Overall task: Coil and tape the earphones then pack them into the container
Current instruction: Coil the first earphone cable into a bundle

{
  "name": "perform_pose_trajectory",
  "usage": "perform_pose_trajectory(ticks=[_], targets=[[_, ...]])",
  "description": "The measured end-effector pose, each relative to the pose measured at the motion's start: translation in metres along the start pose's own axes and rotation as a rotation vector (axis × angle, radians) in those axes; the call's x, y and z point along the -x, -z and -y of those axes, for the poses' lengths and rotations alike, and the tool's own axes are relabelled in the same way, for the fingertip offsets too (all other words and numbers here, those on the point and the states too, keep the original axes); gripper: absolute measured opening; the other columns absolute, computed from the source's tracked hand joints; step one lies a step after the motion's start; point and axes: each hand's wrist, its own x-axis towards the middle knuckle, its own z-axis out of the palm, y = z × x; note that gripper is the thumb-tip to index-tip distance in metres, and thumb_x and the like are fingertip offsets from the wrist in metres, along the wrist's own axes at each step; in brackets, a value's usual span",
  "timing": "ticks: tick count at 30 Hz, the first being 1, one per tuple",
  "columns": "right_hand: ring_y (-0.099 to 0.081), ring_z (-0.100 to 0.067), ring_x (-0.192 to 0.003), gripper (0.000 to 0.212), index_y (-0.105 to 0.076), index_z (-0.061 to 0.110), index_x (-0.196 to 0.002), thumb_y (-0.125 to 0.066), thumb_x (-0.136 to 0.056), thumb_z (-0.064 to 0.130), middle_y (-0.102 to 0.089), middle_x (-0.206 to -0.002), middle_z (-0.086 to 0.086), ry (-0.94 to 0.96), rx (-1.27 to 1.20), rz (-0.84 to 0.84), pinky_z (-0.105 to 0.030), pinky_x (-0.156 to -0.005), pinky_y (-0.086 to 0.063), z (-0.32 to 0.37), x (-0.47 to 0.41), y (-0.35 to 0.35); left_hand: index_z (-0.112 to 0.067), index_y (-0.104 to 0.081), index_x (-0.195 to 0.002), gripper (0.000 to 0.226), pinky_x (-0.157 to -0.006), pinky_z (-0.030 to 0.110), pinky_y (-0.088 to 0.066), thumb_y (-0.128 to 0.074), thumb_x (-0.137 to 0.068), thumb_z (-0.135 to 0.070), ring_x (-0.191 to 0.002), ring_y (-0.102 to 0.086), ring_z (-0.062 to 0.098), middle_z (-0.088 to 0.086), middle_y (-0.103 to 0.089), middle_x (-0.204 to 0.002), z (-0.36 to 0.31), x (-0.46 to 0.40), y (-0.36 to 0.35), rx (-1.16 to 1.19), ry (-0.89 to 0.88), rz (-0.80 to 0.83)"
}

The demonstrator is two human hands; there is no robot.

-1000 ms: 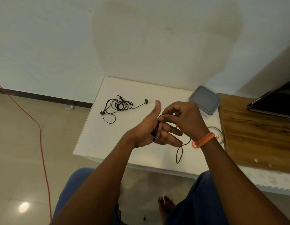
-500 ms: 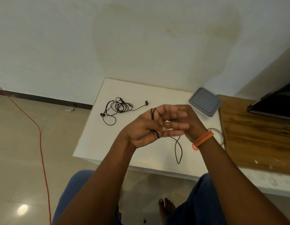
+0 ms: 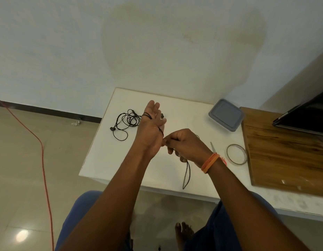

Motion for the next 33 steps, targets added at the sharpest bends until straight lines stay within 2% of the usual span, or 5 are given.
perform_pose_trajectory(ticks=[5, 8, 17, 23, 33], targets=[[-0.054, -0.001, -0.047, 0.019, -0.074, 0.004, -0.090, -0.061, -0.094, 0.018, -0.063, -0.063, 0.007, 0.151, 0.261, -0.040, -0.008, -0.049, -0.038, -0.002, 0.001, 0.002, -0.021, -0.031, -0.150, 0.047, -0.100, 0.015, -0.036, -0.039, -0.105, -0.012, -0.126, -0.044, 0.002, -0.007, -0.045, -0.148, 0.007, -0.010, 0.012, -0.407, -0.050, -0.042], [-0.060, -0.009, -0.062, 0.016, -0.074, 0.006, -0.082, -0.065, -0.089, 0.017, -0.069, -0.067, 0.000, 0.310, 0.418, -0.076, -0.015, -0.060, -0.043, -0.005, 0.002, 0.012, -0.021, -0.055, -0.112, 0.019, -0.084, 0.024, -0.043, -0.041, -0.105, -0.031, -0.100, -0.054, 0.011, -0.005, -0.059, -0.108, 0.019, -0.008, 0.013, -0.706, 0.018, 0.072], [-0.069, -0.006, -0.071, 0.013, -0.077, 0.013, -0.088, -0.076, -0.078, 0.006, -0.074, -0.079, 0.006, 0.428, 0.289, -0.217, -0.018, -0.068, -0.054, -0.003, 0.009, 0.045, -0.009, -0.065, -0.120, 0.117, -0.088, 0.045, -0.057, 0.002, -0.064, -0.088, -0.100, -0.072, 0.026, 0.012, -0.072, -0.111, 0.017, 0.018, 0.003, -0.849, 0.558, 0.489], [-0.061, -0.004, -0.060, 0.010, -0.077, 0.012, -0.087, -0.079, -0.078, 0.014, -0.073, -0.074, 0.004, 0.371, 0.131, -0.244, -0.020, -0.060, -0.051, -0.003, 0.007, 0.051, -0.007, -0.070, -0.087, 0.043, -0.098, 0.058, -0.049, -0.047, -0.099, -0.042, -0.107, -0.069, 0.031, 0.016, -0.071, -0.113, 0.012, 0.026, -0.005, -0.694, 0.437, 0.643], [-0.060, -0.001, -0.060, 0.008, -0.078, 0.012, -0.086, -0.080, -0.078, 0.014, -0.074, -0.076, 0.005, 0.384, 0.125, -0.302, -0.012, -0.060, -0.046, -0.005, 0.004, 0.051, 0.009, -0.051, -0.124, 0.041, -0.106, 0.042, -0.046, -0.026, -0.093, -0.001, -0.102, -0.070, 0.034, 0.040, -0.066, -0.090, 0.015, 0.026, -0.007, -0.653, 0.343, 0.538]])
